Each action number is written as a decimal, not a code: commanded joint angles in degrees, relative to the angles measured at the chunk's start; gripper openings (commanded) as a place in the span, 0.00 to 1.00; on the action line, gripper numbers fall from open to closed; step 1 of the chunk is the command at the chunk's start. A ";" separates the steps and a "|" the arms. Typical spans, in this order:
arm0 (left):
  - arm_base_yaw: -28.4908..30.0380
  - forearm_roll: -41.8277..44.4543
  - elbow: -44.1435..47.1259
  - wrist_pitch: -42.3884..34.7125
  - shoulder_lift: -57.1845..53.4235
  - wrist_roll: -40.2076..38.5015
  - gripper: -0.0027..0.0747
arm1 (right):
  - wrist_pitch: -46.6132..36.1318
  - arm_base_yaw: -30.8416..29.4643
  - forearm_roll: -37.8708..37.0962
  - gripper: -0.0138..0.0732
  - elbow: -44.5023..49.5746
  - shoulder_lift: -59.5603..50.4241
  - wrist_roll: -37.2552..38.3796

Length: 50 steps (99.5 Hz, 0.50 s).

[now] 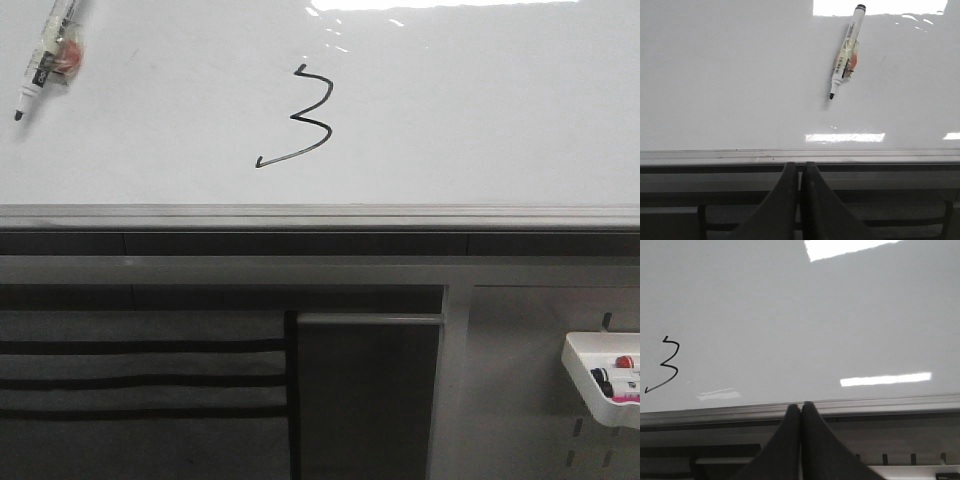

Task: Write number 3 on whiteboard

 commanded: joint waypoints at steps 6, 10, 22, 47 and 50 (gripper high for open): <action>-0.02 -0.11 0.11 -4.16 -1.71 -0.56 0.01 | -4.85 -0.37 -0.41 0.07 1.14 -1.13 -0.01; -0.02 -0.11 0.11 -4.16 -1.71 -0.56 0.01 | -4.36 -0.37 -0.41 0.07 1.14 -1.27 0.39; -0.02 -0.11 0.11 -4.16 -1.71 -0.56 0.01 | -4.59 -0.37 -8.70 0.07 1.14 -1.27 7.81; -0.02 -0.11 0.11 -4.16 -1.71 -0.56 0.01 | -4.98 -0.37 -17.02 0.07 1.14 -1.27 16.16; -0.02 -0.11 0.11 -4.16 -1.71 -0.56 0.01 | -4.98 -0.37 -17.02 0.07 1.14 -1.27 16.16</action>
